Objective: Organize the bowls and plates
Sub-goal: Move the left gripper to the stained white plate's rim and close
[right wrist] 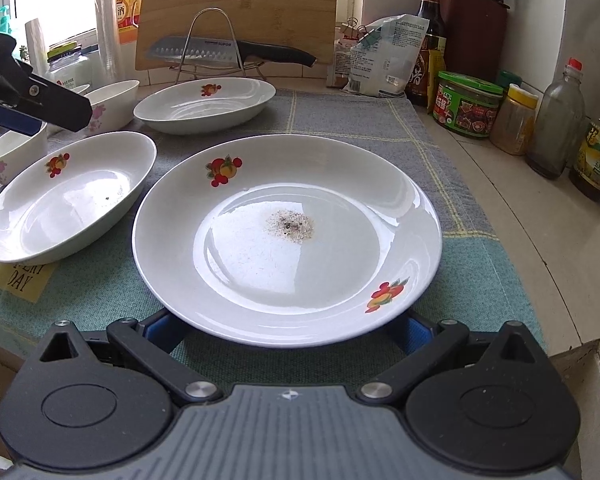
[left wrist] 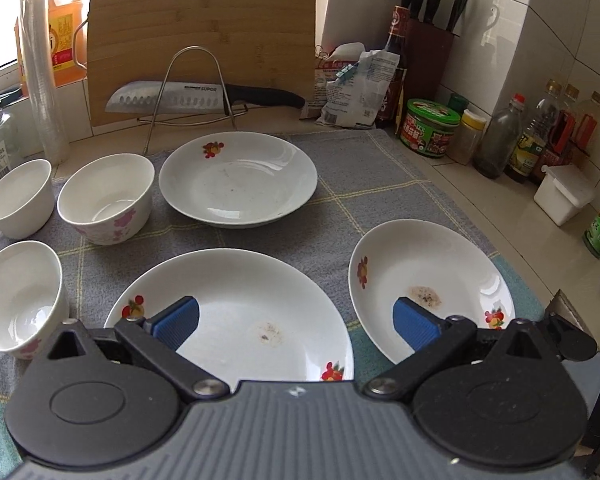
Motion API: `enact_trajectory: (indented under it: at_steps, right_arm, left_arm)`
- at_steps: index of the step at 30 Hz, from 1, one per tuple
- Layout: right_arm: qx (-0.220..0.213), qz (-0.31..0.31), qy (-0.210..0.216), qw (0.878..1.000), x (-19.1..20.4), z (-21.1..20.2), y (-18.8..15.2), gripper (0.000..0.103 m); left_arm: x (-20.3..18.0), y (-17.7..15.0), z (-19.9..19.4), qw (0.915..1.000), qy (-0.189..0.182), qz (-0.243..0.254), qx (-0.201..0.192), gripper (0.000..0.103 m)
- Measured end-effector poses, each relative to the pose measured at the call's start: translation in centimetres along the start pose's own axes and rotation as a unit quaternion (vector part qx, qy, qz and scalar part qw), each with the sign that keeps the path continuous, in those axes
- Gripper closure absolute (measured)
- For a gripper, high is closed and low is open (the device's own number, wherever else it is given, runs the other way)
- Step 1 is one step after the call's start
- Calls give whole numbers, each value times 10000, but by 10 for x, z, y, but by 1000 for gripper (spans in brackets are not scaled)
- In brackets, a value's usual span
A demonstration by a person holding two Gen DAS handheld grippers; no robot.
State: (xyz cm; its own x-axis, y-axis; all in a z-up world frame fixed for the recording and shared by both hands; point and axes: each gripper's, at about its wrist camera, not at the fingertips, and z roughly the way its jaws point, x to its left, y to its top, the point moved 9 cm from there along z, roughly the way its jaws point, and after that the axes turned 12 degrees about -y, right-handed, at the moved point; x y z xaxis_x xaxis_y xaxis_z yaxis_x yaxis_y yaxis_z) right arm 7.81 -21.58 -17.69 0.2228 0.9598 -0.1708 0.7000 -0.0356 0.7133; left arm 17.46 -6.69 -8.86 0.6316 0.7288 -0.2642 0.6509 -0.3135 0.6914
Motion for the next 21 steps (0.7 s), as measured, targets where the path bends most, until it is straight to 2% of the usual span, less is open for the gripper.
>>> enact_trajectory:
  at_steps: [5, 10, 15, 18, 21]
  right_arm:
    - [-107, 21, -20, 9999, 0, -1, -2, 0]
    - [-255, -40, 53, 9997, -1, -2, -3, 0]
    - [-359, -164, 225, 9990, -3, -4, -4, 0]
    - [-425, -212, 296, 9984, -3, -4, -5, 0]
    - [-504, -239, 343, 9979, -4, -5, -6, 0]
  left_arm:
    - [-16, 14, 18, 9985, -432, 294, 135, 1]
    - [-26, 21, 46, 9954, -751, 179, 565, 1]
    - [-35, 38, 58, 9966, -603, 275, 482, 1]
    - [-44, 49, 65, 9956, -591, 555, 459, 1]
    - [-52, 55, 77, 9925, -753, 776, 566, 1]
